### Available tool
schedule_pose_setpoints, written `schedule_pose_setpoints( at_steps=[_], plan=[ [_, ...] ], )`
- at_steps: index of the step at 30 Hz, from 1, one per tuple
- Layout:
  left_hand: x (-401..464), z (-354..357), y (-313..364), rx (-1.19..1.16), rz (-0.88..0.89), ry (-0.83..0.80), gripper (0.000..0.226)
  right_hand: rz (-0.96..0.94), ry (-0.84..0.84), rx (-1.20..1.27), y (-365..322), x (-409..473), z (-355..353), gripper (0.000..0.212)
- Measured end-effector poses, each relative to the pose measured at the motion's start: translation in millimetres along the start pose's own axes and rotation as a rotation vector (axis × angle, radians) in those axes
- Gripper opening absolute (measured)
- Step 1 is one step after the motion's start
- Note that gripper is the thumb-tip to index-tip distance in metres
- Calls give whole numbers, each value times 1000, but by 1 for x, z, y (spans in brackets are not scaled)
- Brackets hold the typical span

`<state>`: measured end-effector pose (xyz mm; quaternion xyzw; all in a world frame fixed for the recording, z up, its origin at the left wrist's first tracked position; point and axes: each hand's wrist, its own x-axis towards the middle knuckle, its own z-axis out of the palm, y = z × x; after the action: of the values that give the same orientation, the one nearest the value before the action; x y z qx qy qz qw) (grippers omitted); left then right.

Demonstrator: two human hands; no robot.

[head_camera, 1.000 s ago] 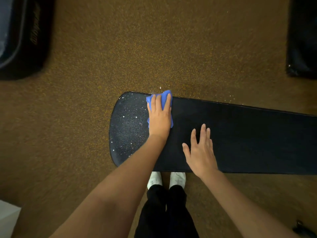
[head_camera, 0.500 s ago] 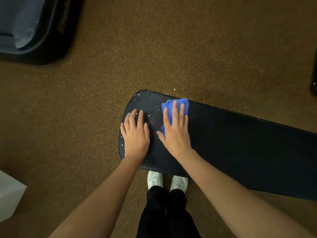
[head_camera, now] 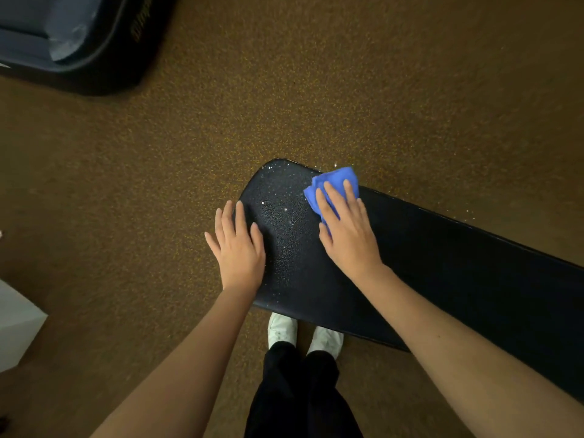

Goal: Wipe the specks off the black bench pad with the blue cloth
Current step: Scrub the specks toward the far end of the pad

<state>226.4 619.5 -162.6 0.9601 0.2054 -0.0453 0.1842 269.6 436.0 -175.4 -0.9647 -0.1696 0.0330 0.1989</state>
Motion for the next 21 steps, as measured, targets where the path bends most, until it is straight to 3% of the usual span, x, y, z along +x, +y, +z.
schedule_pose_setpoints(
  at_steps=[6, 10, 14, 19, 21],
  plan=[
    [-15, 7, -1, -97, 31, -84, 67, 168, 18, 79, -5, 24, 9, 59],
    [-16, 10, -4, -121, 56, -80, 67, 82, -2, 33, -28, 42, 18, 58],
    [-15, 9, -4, -110, 57, -80, 64, 16, -13, 5, -6, 18, 8, 58],
    [-17, 10, 1, -89, 44, -88, 61, 260, 49, -3, -15, 26, 13, 59],
    [-18, 11, 3, -98, 26, -94, 61, 276, 38, 19, -30, 44, 17, 59]
  ],
)
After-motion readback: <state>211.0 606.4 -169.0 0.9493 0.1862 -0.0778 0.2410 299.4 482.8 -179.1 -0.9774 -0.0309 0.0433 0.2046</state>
